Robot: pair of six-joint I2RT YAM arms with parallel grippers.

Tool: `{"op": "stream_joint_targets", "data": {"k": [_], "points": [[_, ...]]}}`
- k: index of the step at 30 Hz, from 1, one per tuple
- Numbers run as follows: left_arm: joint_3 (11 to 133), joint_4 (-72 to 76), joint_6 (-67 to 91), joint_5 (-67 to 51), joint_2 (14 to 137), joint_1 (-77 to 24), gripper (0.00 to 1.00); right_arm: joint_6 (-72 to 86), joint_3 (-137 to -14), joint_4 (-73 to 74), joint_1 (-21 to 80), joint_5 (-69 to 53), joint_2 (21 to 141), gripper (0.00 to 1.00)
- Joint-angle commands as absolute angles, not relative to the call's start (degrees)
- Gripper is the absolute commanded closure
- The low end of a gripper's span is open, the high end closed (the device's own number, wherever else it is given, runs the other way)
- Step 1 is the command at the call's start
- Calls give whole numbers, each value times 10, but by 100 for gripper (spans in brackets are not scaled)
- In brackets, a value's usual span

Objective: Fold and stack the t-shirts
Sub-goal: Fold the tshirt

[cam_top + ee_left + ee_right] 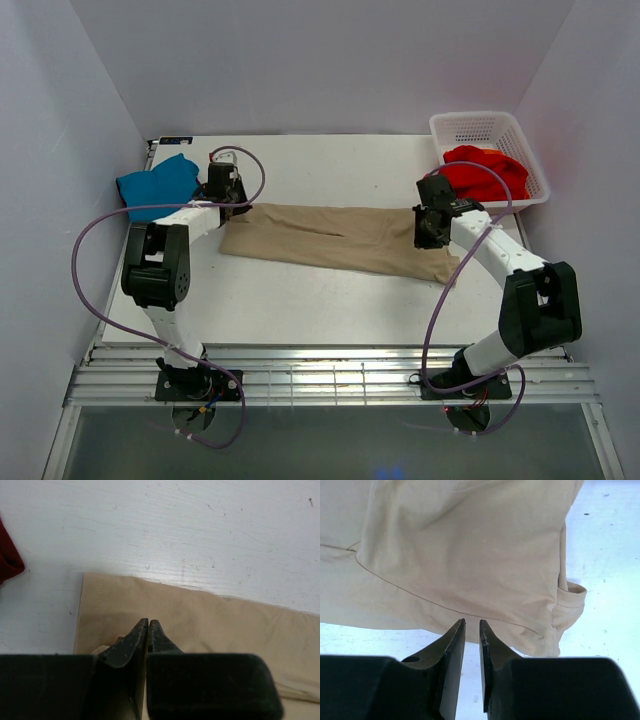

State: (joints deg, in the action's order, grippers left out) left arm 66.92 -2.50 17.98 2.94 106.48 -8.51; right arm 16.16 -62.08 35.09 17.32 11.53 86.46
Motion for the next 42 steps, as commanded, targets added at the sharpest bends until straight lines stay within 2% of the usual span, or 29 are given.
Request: {"op": "stream_joint_targets", "data": {"k": [1, 5, 7, 12, 19, 26, 32, 37, 42], "points": [[673, -32, 171, 25, 1068, -91, 85, 171, -603, 381, 174, 148, 865, 77], [668, -65, 171, 49, 1082, -91, 86, 177, -571, 375, 174, 146, 883, 89], [657, -84, 175, 68, 1085, -90, 88, 181, -556, 367, 174, 135, 896, 92], [642, -154, 200, 119, 1078, -90, 91, 183, -544, 347, 174, 122, 931, 92], [606, -235, 210, 170, 1036, -91, 94, 164, -590, 336, 174, 116, 1020, 92], [552, -306, 238, 135, 968, -97, 96, 135, -730, 349, 172, 129, 1159, 92], [535, -363, 274, 106, 920, -125, 99, 127, -923, 394, 163, 121, 1274, 92], [527, -395, 300, 83, 904, -168, 99, 133, -1067, 410, 149, 107, 1331, 92], [512, -426, 330, 69, 889, -230, 99, 144, -1150, 407, 142, 69, 1374, 92]]}}
